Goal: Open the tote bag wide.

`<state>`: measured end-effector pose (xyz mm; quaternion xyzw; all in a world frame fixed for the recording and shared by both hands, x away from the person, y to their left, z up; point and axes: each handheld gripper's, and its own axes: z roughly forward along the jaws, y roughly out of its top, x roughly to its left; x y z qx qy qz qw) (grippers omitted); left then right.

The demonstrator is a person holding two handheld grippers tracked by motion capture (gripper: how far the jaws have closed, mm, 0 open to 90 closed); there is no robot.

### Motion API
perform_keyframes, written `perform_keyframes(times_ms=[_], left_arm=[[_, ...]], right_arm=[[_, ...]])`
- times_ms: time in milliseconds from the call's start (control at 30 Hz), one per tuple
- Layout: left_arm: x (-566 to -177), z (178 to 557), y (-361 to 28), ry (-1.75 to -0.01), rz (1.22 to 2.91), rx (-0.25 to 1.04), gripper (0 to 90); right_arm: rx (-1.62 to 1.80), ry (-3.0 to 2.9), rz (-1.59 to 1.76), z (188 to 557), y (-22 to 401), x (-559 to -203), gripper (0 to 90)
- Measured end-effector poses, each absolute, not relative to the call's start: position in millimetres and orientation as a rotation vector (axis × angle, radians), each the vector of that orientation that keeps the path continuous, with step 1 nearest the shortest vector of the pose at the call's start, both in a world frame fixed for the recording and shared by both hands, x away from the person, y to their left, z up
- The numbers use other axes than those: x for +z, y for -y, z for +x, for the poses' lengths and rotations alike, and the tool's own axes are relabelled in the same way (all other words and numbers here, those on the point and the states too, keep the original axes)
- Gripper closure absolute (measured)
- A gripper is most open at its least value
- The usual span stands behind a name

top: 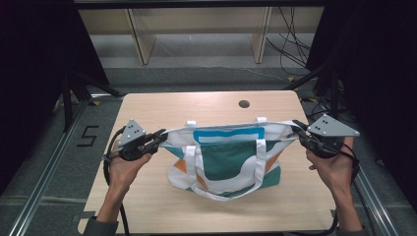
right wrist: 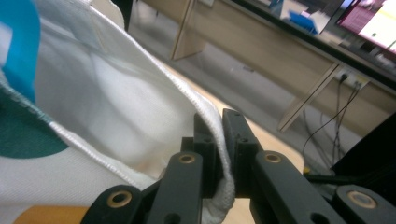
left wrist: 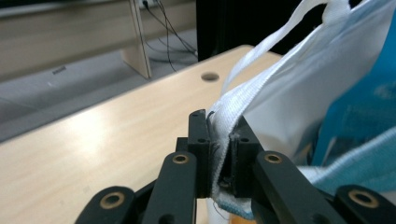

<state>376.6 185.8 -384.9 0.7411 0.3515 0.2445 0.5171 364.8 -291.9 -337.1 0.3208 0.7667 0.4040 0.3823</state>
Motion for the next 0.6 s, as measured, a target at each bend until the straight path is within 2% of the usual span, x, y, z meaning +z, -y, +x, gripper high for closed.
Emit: perform_keyframes(times_ms=[600], left_arm=[[-449.3, 380.3, -165.4, -0.853, 1.978, 0.505, 83.7]], right_arm=[[0.939, -2.08, 0.881, 369.3, 302.3, -390.3, 84.5]])
